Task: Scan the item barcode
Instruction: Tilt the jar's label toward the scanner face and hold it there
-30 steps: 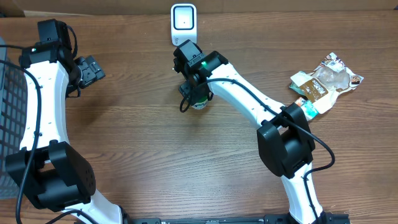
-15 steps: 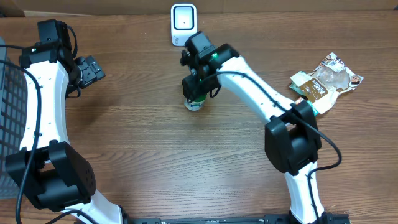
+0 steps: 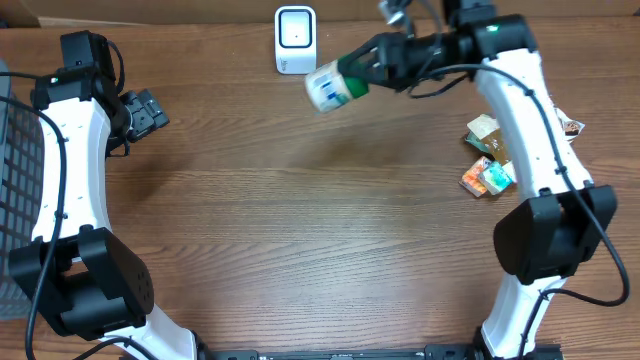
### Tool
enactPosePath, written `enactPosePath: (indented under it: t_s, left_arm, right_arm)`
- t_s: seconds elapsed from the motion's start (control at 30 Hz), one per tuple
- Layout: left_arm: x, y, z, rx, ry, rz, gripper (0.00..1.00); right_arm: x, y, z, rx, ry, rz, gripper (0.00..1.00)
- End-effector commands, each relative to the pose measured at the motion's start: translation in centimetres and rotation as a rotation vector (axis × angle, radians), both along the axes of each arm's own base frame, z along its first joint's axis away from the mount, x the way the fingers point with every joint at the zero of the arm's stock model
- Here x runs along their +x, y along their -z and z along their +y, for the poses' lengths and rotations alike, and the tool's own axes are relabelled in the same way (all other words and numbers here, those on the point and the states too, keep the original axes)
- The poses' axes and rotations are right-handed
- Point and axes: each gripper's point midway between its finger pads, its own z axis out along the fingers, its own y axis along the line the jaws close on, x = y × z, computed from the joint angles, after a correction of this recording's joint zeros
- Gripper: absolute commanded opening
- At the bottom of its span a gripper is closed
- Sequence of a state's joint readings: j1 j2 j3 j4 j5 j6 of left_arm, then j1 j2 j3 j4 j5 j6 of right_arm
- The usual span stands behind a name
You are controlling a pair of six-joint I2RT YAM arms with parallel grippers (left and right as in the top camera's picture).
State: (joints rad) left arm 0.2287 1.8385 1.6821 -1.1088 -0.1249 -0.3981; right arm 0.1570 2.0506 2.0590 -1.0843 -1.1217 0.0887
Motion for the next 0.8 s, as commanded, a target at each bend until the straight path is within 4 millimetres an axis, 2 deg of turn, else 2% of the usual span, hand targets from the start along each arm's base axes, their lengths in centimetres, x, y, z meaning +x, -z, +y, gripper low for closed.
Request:
enactPosePath:
  t_s: [0.0,0.13,0.23,0.4,0.5,0.6,0.7,0.77]
  left_arm:
    - [0.2,-0.8,0.0,0.015,-0.004,-0.019,0.99]
    - [0.2,-0.8,0.0,0.015,-0.003,-0.019,1.00]
    - [0.2,-0.8,0.0,0.015,-0.003,-0.019,1.00]
    - [0.2,-0.8,0.0,0.015,-0.004,-0.019,0.99]
    - [0.2,-0.8,0.0,0.015,-0.004,-0.019,1.00]
    - [0.2,-0.8,0.0,0.015,-0.003,-0.019,0.99]
    - [0.2,-0.8,0.0,0.015,-0.003,-0.019,0.99]
    - [0.2,-0.8,0.0,0.015,-0.004,-0.019,1.00]
  right_arm:
    - [-1.3,-4.1,-0.1,0.146,-0.045,0.043,0.48]
    - [-0.8,-4.0,-0.4,0.138,-0.026,0.036,0.48]
    - [0.1,-3.0,-0.3,0.072,0.030,0.040,0.48]
    - [3.8,1.0,-0.1,-0.232,0.228,-0.090,0.47]
    - [7.1,3.0,-1.3,-0.494,0.424,-0.229,0.42]
    - [9.9,3.3,-1.8,-0.706,0.562,-0.423,0.38]
    - [12.1,3.0,-0.6,-0.835,0.592,-0.633,0.39]
    - [14.0,2.8,1.0,-0.900,0.556,-0.817,0.40]
